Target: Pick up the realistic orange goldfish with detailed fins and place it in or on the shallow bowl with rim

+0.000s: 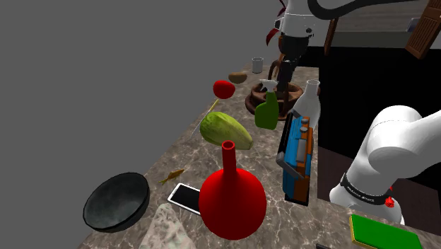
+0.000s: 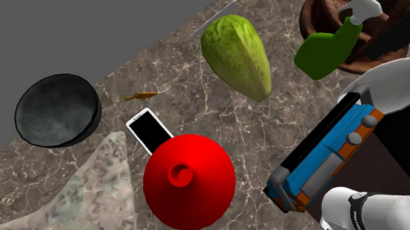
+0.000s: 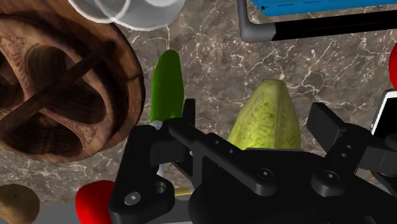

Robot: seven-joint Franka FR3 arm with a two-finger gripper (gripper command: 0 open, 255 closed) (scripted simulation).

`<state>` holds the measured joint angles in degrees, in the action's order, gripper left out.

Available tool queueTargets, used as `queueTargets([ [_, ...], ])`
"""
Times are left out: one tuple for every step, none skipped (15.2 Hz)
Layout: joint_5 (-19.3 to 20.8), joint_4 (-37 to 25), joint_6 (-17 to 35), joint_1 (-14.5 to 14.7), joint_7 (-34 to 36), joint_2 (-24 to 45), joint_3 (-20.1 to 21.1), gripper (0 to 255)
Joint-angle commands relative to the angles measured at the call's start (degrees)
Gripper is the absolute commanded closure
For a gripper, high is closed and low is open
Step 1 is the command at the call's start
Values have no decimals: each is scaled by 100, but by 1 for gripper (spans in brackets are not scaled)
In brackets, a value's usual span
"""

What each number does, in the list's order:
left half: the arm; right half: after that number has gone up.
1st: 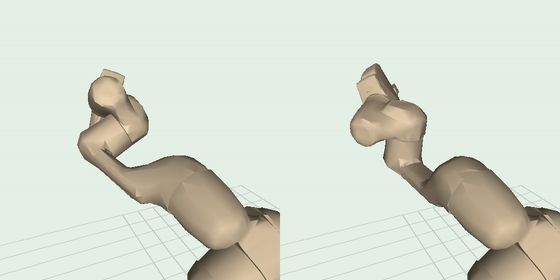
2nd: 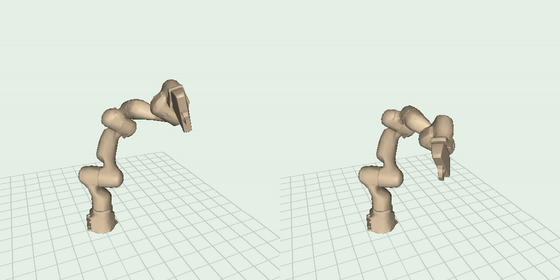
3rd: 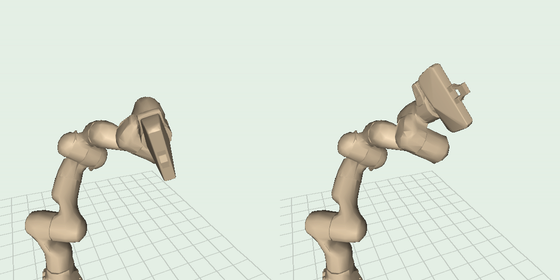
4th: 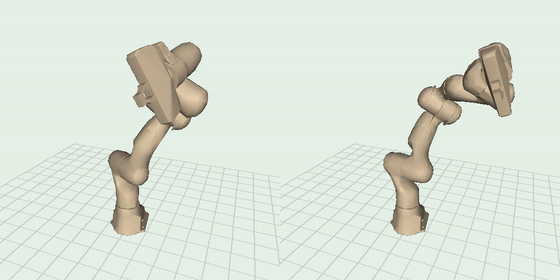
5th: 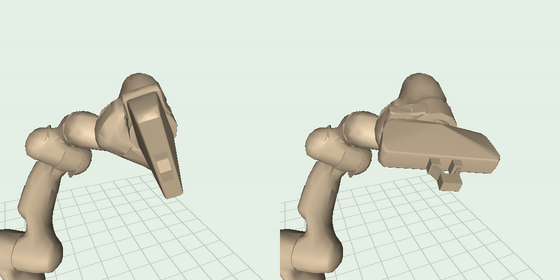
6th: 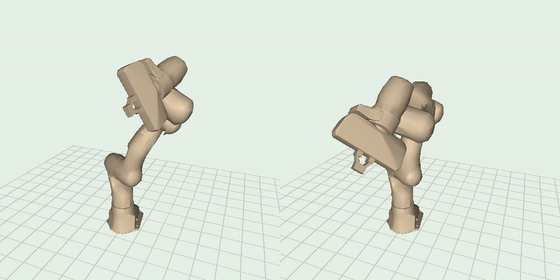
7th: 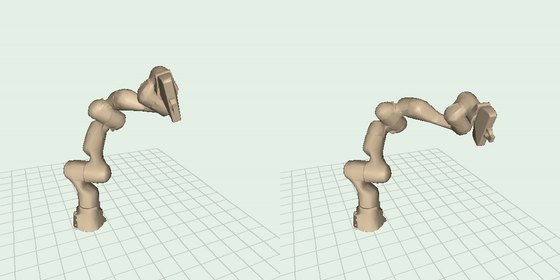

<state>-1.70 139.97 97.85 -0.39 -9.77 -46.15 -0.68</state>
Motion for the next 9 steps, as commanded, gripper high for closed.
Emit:
queueTargets([
  [0,0,0,0,0,0,0,0],
  [-44,31,200,75,-102,141,-5,0],
  [-88,55,398,151,-205,286,-9,0],
  [-135,72,593,229,-309,437,-12,0],
  [-183,82,784,306,-416,591,-15,0],
  [-233,85,972,385,-524,749,-16,0],
  [-284,81,1156,465,-635,911,-18,0],
  [-338,70,1336,544,-747,1076,-17,0],
  [-394,52,1511,624,-862,1243,-17,0],
])
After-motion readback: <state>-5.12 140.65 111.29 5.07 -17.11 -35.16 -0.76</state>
